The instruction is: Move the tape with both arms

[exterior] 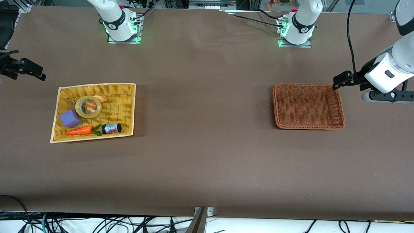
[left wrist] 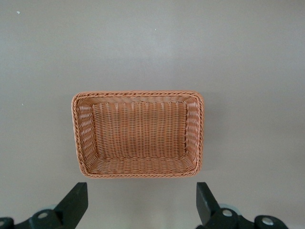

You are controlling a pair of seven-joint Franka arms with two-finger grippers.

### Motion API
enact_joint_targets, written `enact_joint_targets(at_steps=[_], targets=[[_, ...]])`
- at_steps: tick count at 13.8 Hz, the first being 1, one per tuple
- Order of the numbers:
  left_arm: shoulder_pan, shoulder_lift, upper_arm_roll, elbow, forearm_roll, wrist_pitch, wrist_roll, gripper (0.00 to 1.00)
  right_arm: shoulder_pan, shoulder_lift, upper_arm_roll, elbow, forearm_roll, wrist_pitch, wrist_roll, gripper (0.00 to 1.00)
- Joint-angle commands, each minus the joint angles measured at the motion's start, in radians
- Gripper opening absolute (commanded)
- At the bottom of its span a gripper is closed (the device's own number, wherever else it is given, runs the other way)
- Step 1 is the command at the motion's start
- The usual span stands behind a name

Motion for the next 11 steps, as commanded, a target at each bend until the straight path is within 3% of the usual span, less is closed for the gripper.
enact_joint_targets(at_steps=[1, 8, 11], targets=[[0.008, -0.013, -0.004, -0.008, -0.009, -0.007, 0.025, 1.00, -0.018, 0.012, 0.007, 0.027, -0.006, -0.005, 0.001, 1.00], [0.008, -0.013, -0.004, -0.008, -0.009, -0.009, 0.025, 1.00, -0.012, 0.103, 0.007, 0.016, -0.021, -0.009, -0.016, 1.00], [0.006, -0.013, -0.004, -0.008, -0.009, -0.009, 0.025, 1.00, -0.013, 0.151, 0.007, -0.054, -0.023, 0.052, -0.026, 1.00]])
